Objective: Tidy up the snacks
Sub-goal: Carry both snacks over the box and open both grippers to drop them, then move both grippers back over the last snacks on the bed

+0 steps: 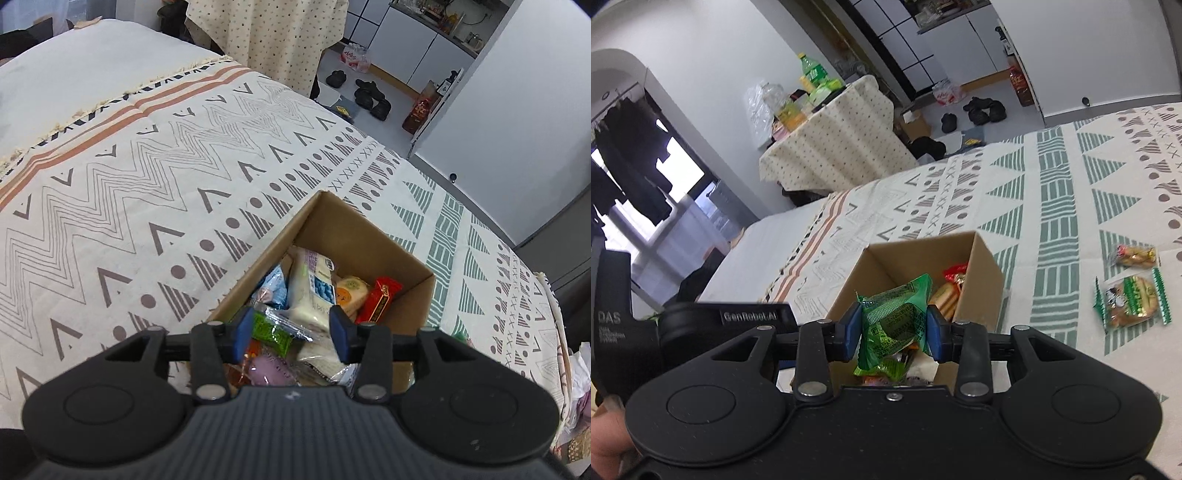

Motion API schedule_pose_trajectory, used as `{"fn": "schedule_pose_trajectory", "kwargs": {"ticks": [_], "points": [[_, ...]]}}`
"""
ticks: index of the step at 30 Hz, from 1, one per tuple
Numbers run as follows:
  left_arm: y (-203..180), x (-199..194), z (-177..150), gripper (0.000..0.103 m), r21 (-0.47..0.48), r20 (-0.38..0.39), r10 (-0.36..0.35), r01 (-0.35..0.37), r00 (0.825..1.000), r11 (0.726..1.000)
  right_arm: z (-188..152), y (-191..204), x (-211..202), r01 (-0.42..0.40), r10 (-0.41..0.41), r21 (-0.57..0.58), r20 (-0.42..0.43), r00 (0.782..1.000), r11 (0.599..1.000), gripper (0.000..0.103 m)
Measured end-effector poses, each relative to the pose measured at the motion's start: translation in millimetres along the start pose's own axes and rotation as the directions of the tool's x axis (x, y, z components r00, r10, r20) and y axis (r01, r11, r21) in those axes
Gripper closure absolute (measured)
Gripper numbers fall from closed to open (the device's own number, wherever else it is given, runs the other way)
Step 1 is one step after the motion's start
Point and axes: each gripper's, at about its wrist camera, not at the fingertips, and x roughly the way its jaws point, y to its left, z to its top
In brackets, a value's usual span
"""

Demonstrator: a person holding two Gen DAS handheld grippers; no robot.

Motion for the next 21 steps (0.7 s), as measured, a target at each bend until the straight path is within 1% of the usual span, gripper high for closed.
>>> {"fn": "schedule_pose_trajectory", "kwargs": {"ticks": [2,3,4,6,9,11,13,14,16,17,18,21], "points": [[-0.7,0.1,-0.9,0.049,0.003,0.003,0.007,-0.007,1.000,1.000,-0.9,1.9,0.2,-0.005,0.005,-0.010,-0.018,1.000,1.000,0.061],[-1.1,0.5,-1.6,0.044,0.005,0.003,0.014,-0.014,1.000,1.000,-0.4,3.1,0.3,-0.004,0.003,-0.016,-0.023,1.000,1.000,0.058],[-1.9,1.2,-2.0,0.042,0.007,0.001,0.024,-0.024,1.000,1.000,-0.2,4.2,-1.2,-0.002,0.002,-0.022,-0.021,1.000,1.000,0.053],[-4.1,1.5,-3.2,0.034,0.015,-0.001,0.049,-0.049,0.999,0.999,2.3,4.4,-6.3,0.001,-0.002,-0.019,-0.007,1.000,1.000,0.051],[-7.1,-1.1,-5.1,0.027,0.024,0.007,0.059,-0.060,0.998,0.998,6.7,-1.5,-12.7,0.013,-0.013,0.002,0.000,1.000,1.000,0.048],[-9.2,-4.4,-7.0,0.026,0.027,0.016,0.056,-0.056,0.998,0.998,7.7,-5.7,-16.9,0.030,-0.030,0.002,0.002,1.000,1.000,0.043],[-12.9,-7.2,-9.3,0.025,0.035,0.023,0.054,-0.055,0.998,0.998,8.4,-10.3,-21.4,0.049,-0.049,-0.004,0.001,0.999,0.999,0.035],[-15.8,-8.4,-10.4,0.023,0.041,0.026,0.056,-0.057,0.998,0.998,9.0,-11.8,-23.6,0.059,-0.059,-0.006,0.003,0.998,0.998,0.033],[-21.0,-10.4,-13.4,0.021,0.050,0.031,0.055,-0.056,0.998,0.997,10.9,-16.4,-30.9,0.070,-0.069,-0.011,0.017,0.997,0.998,0.022],[-23.5,-10.9,-14.6,0.020,0.052,0.033,0.050,-0.052,0.998,0.997,11.7,-19.3,-34.4,0.080,-0.080,-0.014,0.024,0.997,0.997,0.019],[-27.2,-11.5,-16.9,0.019,0.057,0.033,0.044,-0.046,0.998,0.997,13.3,-22.5,-36.3,0.098,-0.098,-0.014,0.024,0.995,0.995,0.017],[-40.0,-11.8,-22.9,0.019,0.091,0.022,0.030,-0.031,0.999,0.995,16.1,-37.5,-44.2,0.129,-0.129,0.016,0.028,0.991,0.992,0.015]]}}
